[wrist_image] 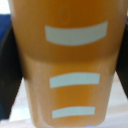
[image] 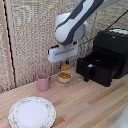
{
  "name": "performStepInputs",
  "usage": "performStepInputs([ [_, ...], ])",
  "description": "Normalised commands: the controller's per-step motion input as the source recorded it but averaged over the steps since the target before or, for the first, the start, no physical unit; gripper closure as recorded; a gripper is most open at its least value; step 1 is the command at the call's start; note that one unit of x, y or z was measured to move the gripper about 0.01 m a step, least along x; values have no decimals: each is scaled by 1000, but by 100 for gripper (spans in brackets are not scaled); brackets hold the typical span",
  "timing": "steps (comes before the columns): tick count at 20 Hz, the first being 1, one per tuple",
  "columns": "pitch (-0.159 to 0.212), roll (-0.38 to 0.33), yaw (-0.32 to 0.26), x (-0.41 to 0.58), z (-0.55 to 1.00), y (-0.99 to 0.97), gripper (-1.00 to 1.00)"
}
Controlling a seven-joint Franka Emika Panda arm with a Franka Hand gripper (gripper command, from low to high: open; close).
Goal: Extend the gripper towards the air fryer handle. Grasp the air fryer handle and pull it to open the air fryer. Release the air fryer handle and move the gripper to the bread. Grasp the bread with the gripper and move it to the air fryer basket. Release the bread inside the air fryer and retract the gripper.
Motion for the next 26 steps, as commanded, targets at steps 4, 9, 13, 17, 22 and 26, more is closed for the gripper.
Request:
performStepInputs([
  [4, 16, 0, -326, 121, 521, -202, 100],
  [9, 1, -1, -356, 125, 416, -119, 100],
  [13, -12, 0, -307, 224, 298, -248, 100],
  [17, -34, 0, -241, 313, 261, -434, 100],
  [22, -63, 0, -208, 342, 190, -523, 100],
  [26, -54, 0, -197, 334, 219, -564, 100],
])
